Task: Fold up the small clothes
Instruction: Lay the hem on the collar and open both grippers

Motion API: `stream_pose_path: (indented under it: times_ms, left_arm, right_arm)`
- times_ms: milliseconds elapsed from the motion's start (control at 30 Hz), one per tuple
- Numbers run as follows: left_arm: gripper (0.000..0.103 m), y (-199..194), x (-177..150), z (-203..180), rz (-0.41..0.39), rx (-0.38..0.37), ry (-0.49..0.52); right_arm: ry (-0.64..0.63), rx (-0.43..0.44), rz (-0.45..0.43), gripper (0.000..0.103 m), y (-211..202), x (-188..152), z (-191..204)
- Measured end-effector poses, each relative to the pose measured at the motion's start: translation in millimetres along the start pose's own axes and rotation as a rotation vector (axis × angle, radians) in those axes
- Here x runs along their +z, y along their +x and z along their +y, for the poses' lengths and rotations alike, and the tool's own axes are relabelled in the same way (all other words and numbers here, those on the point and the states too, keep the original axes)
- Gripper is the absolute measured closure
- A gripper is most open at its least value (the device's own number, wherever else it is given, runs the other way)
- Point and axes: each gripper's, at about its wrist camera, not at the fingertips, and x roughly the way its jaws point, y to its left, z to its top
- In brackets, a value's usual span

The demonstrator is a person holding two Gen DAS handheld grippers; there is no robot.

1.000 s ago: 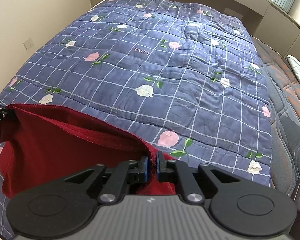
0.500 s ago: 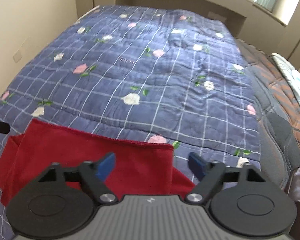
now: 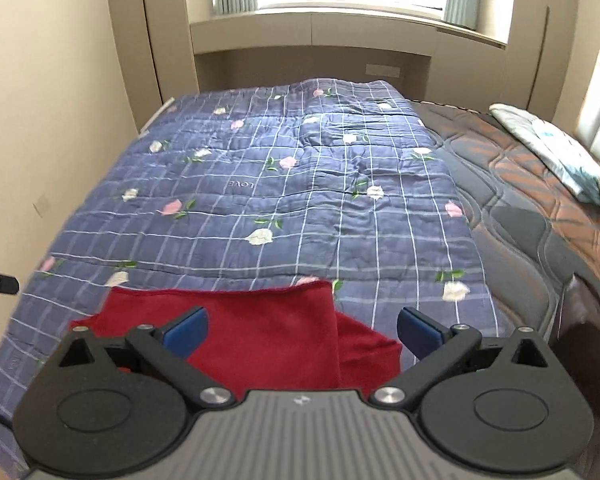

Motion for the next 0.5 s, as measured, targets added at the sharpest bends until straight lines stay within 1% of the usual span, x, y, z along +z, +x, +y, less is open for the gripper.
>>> stream_pose_path:
  times_ms: [100,167,233,300,367,433,500]
  left_arm:
    - [0.001,-23,-25,9,-0.031,0.047,-0.024]
    - [0.001,-38,-46,13,-0.031,0.076,-0.037]
    - [0.001,-52,-70,14,-0.018,0.099,-0.053]
    - [0.001,-61,-98,12,0.003,0.144,-0.075]
    - [0.001,-67,-128,6,0.044,0.196,-0.090]
    - [0.001,-71,-154,2,0.098,0.201,-0.104]
    - [0.001,-78,-180,-6,0.142,0.175,-0.117]
  right_arm:
    - [0.021,0.016,0.006,0.000,-21,-24,-3]
    - [0.052,0.029,0.009,0.000,-33,-43,-8]
    - [0.080,0.037,0.036,0.000,-40,-60,-15]
    - [0.105,0.040,0.106,0.000,-44,-76,-23]
    - [0.129,0.040,0.149,0.000,-50,-88,-33]
    - [0.136,0.044,0.166,0.000,-58,-100,-43]
    - [0.133,0.037,0.182,0.000,-66,-110,-54]
